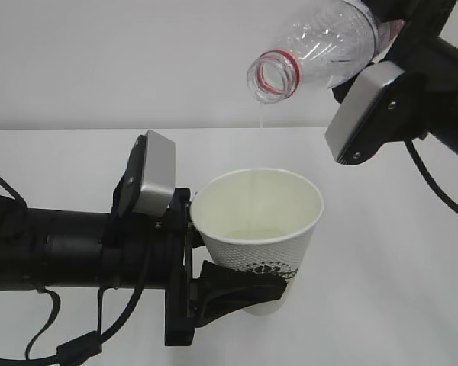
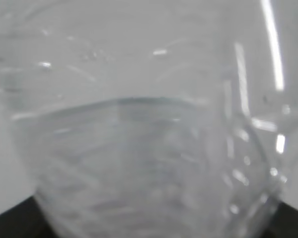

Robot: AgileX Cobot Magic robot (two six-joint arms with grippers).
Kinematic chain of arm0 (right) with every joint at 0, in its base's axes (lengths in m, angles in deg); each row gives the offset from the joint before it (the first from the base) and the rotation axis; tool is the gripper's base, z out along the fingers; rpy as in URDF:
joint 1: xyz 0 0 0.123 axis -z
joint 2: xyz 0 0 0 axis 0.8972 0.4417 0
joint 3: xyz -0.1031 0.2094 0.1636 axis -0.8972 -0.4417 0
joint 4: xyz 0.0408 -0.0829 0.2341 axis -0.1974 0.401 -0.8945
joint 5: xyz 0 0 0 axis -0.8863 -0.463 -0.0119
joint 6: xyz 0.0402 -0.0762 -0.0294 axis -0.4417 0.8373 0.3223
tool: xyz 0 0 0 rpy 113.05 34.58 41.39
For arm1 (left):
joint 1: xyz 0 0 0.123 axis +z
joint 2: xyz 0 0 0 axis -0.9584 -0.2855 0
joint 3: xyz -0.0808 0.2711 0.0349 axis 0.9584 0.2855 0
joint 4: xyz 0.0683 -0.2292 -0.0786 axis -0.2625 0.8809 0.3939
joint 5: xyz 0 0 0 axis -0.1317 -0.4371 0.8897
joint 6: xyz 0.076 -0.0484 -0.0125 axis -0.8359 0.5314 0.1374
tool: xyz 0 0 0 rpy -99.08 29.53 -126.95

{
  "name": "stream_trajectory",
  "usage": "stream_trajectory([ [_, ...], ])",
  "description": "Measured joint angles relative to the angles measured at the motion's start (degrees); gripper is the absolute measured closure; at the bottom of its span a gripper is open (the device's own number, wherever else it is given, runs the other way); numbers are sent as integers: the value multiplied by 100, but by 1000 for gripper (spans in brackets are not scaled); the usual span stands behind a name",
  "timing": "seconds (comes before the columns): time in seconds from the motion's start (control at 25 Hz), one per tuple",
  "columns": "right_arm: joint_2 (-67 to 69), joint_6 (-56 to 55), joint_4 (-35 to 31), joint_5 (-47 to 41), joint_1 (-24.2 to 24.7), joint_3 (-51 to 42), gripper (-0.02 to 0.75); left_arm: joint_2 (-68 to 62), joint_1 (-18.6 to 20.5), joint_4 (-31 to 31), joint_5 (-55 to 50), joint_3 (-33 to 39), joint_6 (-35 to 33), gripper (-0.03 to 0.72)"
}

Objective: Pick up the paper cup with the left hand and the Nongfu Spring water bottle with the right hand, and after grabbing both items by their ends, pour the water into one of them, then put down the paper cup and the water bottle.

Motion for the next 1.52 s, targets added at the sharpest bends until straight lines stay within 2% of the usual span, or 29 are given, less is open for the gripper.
stream_trajectory([
  [1.52, 0, 35, 0, 22, 0, 0, 242, 0, 0, 0, 0, 0, 0, 181],
])
